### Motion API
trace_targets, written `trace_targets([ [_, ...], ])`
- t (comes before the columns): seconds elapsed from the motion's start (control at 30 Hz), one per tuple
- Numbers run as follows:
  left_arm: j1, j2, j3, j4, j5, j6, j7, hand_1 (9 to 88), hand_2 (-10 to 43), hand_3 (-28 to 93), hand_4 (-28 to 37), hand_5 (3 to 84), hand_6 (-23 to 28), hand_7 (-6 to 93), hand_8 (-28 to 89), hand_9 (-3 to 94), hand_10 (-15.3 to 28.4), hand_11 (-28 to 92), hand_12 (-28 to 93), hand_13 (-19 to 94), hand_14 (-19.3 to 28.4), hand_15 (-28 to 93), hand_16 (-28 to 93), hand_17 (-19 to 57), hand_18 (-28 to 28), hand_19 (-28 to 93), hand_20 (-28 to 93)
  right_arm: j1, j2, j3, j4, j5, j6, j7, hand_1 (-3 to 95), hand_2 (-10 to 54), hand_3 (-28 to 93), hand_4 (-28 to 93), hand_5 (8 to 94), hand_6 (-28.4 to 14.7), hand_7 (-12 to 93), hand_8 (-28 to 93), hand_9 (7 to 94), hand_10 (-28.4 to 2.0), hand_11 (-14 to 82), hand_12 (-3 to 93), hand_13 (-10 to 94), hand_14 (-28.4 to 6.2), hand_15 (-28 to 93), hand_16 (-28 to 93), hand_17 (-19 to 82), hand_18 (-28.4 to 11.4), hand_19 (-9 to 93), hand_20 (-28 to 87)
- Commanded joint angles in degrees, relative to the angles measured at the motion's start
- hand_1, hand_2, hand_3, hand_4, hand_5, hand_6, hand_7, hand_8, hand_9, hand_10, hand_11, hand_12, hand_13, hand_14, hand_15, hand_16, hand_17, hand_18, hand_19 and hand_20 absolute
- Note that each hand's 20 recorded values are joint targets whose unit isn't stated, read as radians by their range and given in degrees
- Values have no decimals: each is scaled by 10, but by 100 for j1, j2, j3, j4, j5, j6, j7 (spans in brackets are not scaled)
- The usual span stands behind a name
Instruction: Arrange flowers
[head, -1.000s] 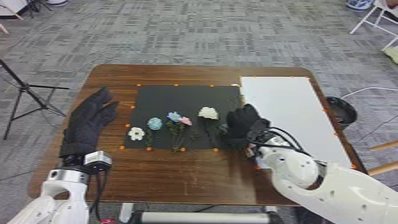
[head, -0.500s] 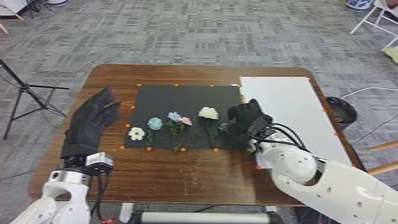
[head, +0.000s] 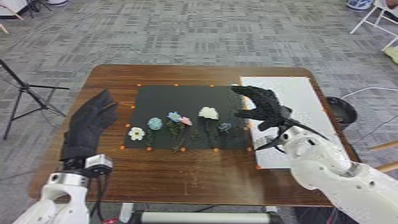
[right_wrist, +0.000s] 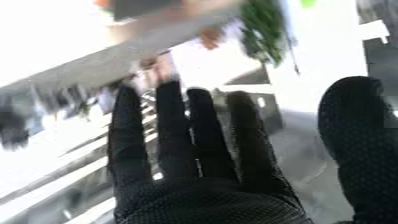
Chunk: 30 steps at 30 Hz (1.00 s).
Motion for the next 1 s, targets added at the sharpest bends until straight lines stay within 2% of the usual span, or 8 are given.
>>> trace_targets([
  [0.03, -43, -405, 138, 42, 352, 28, -303, 262, -28, 686, -250, 298, 28, 178, -79, 207, 103, 186, 196, 142, 118, 256, 61, -100, 190, 364, 132, -1456, -468, 2683, -93, 4513, -2340, -1780, 185, -28, 828, -213, 284, -4, 98, -75, 265, -112, 13, 257, 170, -96, -33, 439, -67, -196, 349, 191],
  [0.2, -227, -551, 309, 118, 488, 8, -249, 267, -33, 683, -243, 291, 28, 177, -79, 199, 103, 181, 201, 136, 115, 238, 69, -98, 187, 357, 129, -2183, -720, 3189, -295, 5042, -2150, -1872, 150, -27, 794, -226, 300, -24, 78, -69, 283, -115, 4, 251, 187, -103, -64, 436, -62, -197, 317, 158],
  [0.4, -259, -705, 331, 171, 630, -187, -414, 272, -39, 678, -241, 285, 27, 175, -79, 195, 102, 176, 203, 139, 117, 216, 70, -97, 186, 355, 127, -2846, -1077, 3651, -455, 5013, -1993, -1763, 142, -41, 803, -225, 297, -30, 61, -65, 277, -106, -3, 225, 183, -91, -83, 401, -60, -183, 284, 130],
  [0.53, -235, -712, 507, 192, 506, 18, -222, 273, -43, 670, -243, 286, 28, 172, -79, 195, 102, 173, 202, 143, 120, 201, 68, -88, 181, 346, 120, -3081, -1307, 3847, -561, 4936, -2025, -1636, 145, -42, 800, -225, 279, -52, 46, -65, 266, -101, -6, 214, 177, -88, -88, 393, -54, -176, 273, 124],
  [0.63, -285, -745, 570, 201, 663, -13, -337, 272, -47, 671, -244, 288, 30, 173, -79, 198, 105, 176, 203, 148, 121, 195, 65, -81, 177, 347, 118, -3374, -1386, 4082, -720, 4991, -1970, -1630, 145, -42, 799, -225, 280, -62, 40, -60, 266, -107, -5, 210, 183, -93, -82, 393, -40, -170, 273, 126],
  [0.7, -373, -766, 662, 225, 601, -63, -252, 271, -50, 669, -248, 290, 32, 172, -79, 198, 105, 178, 202, 151, 121, 190, 62, -81, 176, 347, 115, -3615, -1400, 4201, -848, 5086, -1833, -1673, 143, -44, 798, -225, 280, -62, 40, -58, 266, -108, -3, 209, 186, -99, -75, 395, -41, -179, 275, 129],
  [0.8, -478, -829, 730, 246, 653, -118, -243, 270, -54, 670, -254, 290, 32, 172, -79, 199, 104, 178, 200, 151, 121, 184, 61, -82, 176, 345, 111, -3890, -1406, 4346, -950, 5148, -1894, -1636, 140, -42, 798, -225, 276, -57, 42, -56, 265, -112, -2, 209, 188, -102, -70, 395, -44, -185, 279, 131],
  [1.0, -628, -715, 780, 184, 704, -91, -150, 267, -60, 666, -272, 288, 31, 170, -79, 196, 101, 164, 193, 145, 118, 167, 61, -93, 177, 341, 109, -4099, -1398, 4395, -1102, 5348, -1818, -1789, 136, -40, 793, -226, 270, -50, 44, -57, 262, -112, -3, 209, 182, -111, -70, 383, -57, -188, 276, 126],
])
